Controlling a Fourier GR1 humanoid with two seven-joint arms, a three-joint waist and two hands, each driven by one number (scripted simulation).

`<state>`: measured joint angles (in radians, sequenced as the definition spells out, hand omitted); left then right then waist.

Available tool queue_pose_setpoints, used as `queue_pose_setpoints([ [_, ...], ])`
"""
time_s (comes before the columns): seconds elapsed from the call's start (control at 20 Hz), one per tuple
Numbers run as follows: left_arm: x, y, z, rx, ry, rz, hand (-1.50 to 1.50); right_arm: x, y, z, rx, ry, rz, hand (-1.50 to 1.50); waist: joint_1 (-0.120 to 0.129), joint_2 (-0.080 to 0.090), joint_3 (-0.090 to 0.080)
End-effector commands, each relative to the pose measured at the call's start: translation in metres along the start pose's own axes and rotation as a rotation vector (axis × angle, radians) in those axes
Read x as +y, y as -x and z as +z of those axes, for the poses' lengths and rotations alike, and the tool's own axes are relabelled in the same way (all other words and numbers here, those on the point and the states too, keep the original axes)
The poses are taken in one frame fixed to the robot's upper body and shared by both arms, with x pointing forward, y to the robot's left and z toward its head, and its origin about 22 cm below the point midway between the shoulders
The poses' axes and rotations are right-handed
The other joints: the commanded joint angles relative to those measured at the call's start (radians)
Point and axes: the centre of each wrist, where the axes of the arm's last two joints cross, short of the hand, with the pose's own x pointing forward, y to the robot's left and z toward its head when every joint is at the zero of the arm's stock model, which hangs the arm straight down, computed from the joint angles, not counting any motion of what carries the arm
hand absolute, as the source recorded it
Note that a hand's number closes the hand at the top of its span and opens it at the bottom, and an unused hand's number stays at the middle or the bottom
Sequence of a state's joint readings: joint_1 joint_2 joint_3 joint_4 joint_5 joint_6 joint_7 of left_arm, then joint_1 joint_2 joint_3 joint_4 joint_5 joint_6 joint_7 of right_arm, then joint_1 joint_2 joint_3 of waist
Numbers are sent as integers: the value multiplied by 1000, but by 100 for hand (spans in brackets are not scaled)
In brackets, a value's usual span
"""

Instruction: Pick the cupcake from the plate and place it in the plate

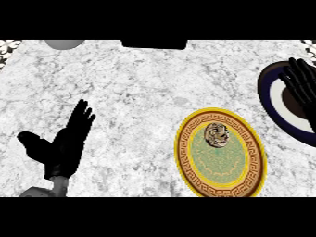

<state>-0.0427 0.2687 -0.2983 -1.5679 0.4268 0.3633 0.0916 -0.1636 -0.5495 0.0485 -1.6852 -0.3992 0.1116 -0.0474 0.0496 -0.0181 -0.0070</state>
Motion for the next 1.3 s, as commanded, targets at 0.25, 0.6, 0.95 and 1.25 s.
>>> queue_pose_setpoints([
  [0.25, 39, 4, -8, -4, -115, -336, 0, 58, -1, -43, -35, -532, -325, 150, -2, 31, 10],
  [0.6, 35, 13, -7, 60, -110, -304, 0, 30, 48, -8, -141, -216, 206, 150, -29, 39, 15],
  [0.95, 36, 6, -24, 77, -94, -316, 0, 29, 99, -8, -203, -510, -83, -150, -28, 30, 10],
  [1.25, 33, 7, -19, 79, -95, -310, 0, 12, 75, -42, -239, -584, 414, -150, -25, 23, 8],
])
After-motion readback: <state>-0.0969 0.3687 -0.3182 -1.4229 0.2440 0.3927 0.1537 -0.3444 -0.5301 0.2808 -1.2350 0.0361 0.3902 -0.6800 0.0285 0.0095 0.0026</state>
